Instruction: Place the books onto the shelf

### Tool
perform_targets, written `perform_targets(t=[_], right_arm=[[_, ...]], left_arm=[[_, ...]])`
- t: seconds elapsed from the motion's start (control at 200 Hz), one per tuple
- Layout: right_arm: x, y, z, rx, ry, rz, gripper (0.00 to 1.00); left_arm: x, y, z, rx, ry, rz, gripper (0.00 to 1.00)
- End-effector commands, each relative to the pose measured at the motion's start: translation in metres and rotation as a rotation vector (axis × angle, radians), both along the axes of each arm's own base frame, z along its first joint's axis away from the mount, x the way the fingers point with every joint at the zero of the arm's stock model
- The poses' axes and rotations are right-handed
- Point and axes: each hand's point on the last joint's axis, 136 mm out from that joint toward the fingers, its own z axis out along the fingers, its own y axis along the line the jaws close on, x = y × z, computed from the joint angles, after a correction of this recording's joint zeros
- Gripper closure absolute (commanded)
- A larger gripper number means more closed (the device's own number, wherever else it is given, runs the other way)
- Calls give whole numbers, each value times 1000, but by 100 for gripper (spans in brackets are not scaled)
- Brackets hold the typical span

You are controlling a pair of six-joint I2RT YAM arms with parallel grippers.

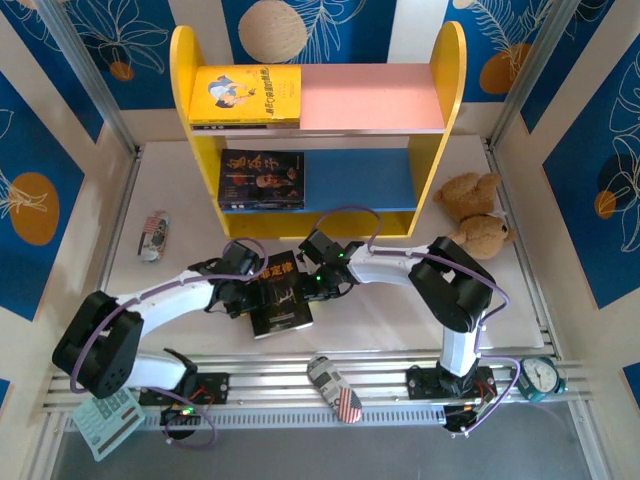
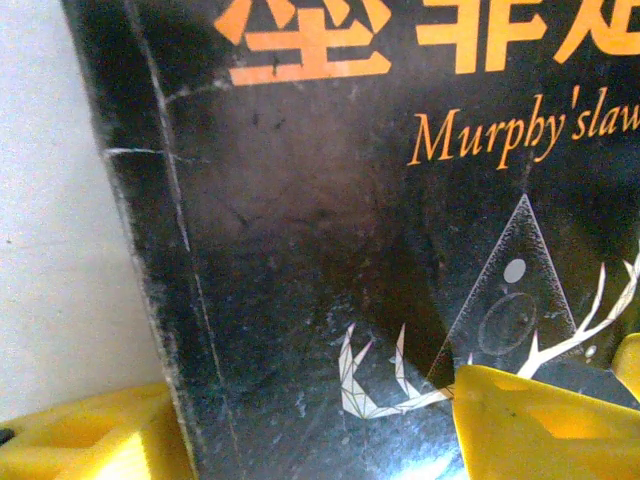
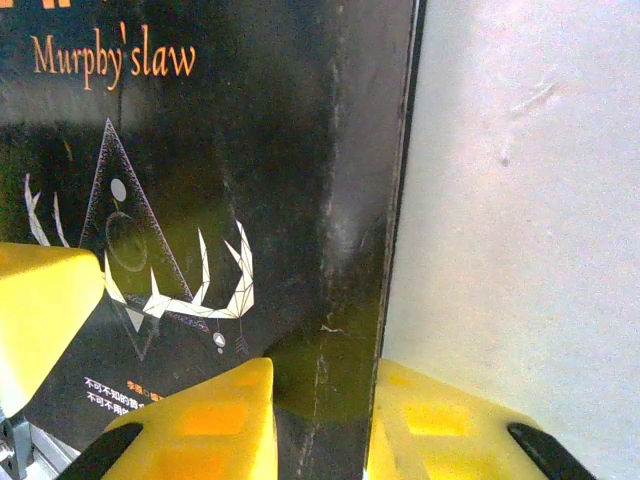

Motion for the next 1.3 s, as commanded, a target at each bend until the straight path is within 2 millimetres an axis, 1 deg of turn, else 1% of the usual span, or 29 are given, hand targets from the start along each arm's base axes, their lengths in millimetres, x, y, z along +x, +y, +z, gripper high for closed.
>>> perform_targets(t=[0.0,0.09,0.22,0.345,0.445,0.56,0.735,0.84,0.94,0.995,1.196,1.251,1.296], right_arm=[[-27,9,-38,-21,77,68,76],[-27,10,-37,-17,75,70,74],[-25,11,-36,-15,74,70,69],[-23,12,-35,-16,73,70,65],[-22,13,-33,-8,71,70,61],[-22,14,-32,1,68,71,59],[-22,17,-29,19,68,71,57],[-22,17,-28,29,71,71,56],[-23,19,-25,68,84,72,54],[-23,20,-24,95,100,65,54],[-20,12,-23,100,106,42,54],[-19,10,-22,97,101,38,51],[-19,9,-21,98,96,37,50]], left_arm=[[24,-22,13,-100,-99,-45,37],[29,-26,31,-124,-150,-64,42],[35,-30,55,-158,-216,-78,51],[36,-31,70,-185,-254,-74,56],[37,-32,78,-211,-280,-65,56],[36,-35,80,-239,-283,-62,53],[35,-35,77,-234,-276,-65,53],[35,-35,76,-233,-280,-71,56],[36,-40,78,-261,-292,-84,61],[36,-41,77,-267,-296,-86,61],[34,-30,71,-200,-284,-87,61],[34,-28,71,-180,-285,-91,62],[35,-27,71,-168,-286,-98,65]])
